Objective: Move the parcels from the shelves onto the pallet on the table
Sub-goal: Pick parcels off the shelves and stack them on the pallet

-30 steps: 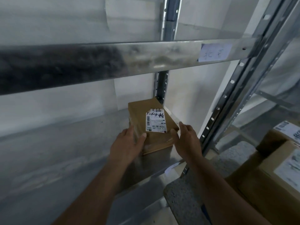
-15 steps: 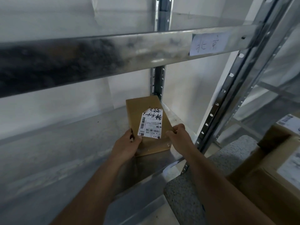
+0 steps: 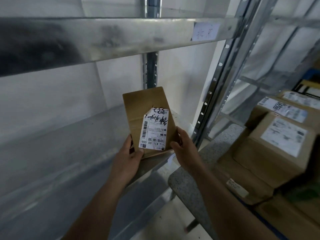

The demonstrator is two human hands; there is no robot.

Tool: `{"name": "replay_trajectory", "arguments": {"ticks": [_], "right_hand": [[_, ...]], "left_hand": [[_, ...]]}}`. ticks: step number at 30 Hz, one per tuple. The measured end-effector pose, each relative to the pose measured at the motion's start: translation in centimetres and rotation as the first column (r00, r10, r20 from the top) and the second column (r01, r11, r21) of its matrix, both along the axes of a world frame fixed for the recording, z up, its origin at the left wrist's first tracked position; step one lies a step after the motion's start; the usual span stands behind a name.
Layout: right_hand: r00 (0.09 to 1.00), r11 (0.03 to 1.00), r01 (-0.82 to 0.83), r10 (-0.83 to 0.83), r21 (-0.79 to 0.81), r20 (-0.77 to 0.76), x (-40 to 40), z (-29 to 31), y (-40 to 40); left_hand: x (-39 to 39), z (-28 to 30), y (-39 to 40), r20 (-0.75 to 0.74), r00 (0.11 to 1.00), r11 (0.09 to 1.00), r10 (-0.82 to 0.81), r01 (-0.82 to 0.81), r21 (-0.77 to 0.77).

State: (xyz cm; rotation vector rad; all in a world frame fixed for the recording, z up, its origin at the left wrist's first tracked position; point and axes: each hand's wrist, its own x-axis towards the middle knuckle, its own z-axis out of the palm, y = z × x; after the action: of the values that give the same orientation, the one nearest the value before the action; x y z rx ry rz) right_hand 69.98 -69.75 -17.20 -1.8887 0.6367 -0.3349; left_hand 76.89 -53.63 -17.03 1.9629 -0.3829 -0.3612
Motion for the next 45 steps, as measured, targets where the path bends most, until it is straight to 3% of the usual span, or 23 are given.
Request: {"name": "replay_trajectory", "arguments": {"ticks": [7,14,29,37,45], "right_hand": [[0.999,1.000,0.007,-0.006,-0.006,0.040,-5.9,0.4,3.8],[0.993,0.999,0.039,-0.034,-0.038,0.112,-12.3,0.3,6.3],[0.927,0.950,0.297,-0.263,-0.099,0.266,-33.9,2.0,8.9],[0.882,0.915,0.387,-0.332,-0.113,0.335,-42.2,2.8,8.7],[0.793,0.809,0.559,-0.459,-0.181,0.400,-47.8,5.1,5.1]], "left_hand": [[-4.9,0.5,3.8,0.015,0.999,0.996,-0.048,0.049,-0.074],[-10.1,1.8,6.1,0.115,0.991,0.997,-0.071,0.074,-0.022],[-28.0,2.8,6.0,0.144,0.955,0.950,-0.259,0.279,-0.142],[-34.9,3.7,4.6,0.222,0.898,0.898,-0.379,0.415,-0.146],[-39.2,5.7,-0.9,0.342,0.801,0.806,-0.492,0.568,-0.170]]}}
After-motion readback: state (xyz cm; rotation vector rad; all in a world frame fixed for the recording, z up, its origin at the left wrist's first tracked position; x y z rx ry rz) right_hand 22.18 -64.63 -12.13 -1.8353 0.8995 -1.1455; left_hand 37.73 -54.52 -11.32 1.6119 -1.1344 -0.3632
